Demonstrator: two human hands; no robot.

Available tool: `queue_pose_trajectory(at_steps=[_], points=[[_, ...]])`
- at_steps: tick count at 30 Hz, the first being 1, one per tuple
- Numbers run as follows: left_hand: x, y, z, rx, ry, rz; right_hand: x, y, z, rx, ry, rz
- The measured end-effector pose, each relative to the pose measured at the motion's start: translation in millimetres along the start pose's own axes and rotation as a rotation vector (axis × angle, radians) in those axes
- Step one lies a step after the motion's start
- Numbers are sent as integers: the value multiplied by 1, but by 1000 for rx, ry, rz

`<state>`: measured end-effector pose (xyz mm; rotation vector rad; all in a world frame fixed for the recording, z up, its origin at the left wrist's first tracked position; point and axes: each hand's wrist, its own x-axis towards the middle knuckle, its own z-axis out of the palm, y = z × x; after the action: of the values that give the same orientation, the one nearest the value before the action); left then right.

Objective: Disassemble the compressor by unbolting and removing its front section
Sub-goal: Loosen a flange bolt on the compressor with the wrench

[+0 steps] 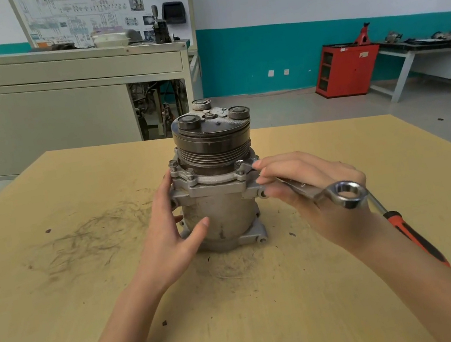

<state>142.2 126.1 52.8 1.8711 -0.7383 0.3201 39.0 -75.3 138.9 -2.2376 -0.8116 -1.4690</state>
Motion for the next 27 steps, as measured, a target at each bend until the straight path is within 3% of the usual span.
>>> queue_pose_trajectory(at_steps=[3, 7, 10, 14, 17, 20, 25, 27], points=[[0, 1, 0, -1, 2, -2, -9, 1, 6, 344, 91, 261], [0, -1, 0, -7, 15, -4, -10, 27, 12, 921, 318, 884], [0, -4, 1, -9, 9, 6, 7, 69, 17, 1099, 186, 1147], [0, -2, 0, -9, 12, 1, 33, 103, 30, 1064, -236, 1222], [-1, -3, 0, 11, 10, 6, 38, 111, 37, 1047, -320, 1219], [-1, -4, 0, 22, 11, -7, 35, 109, 38, 1137, -210, 1247], [-1, -3, 0, 25, 9, -5, 43, 91, 21, 1369, 273, 1287], [-1, -2, 0, 21, 12, 0, 47, 79, 9, 1354, 359, 1242]])
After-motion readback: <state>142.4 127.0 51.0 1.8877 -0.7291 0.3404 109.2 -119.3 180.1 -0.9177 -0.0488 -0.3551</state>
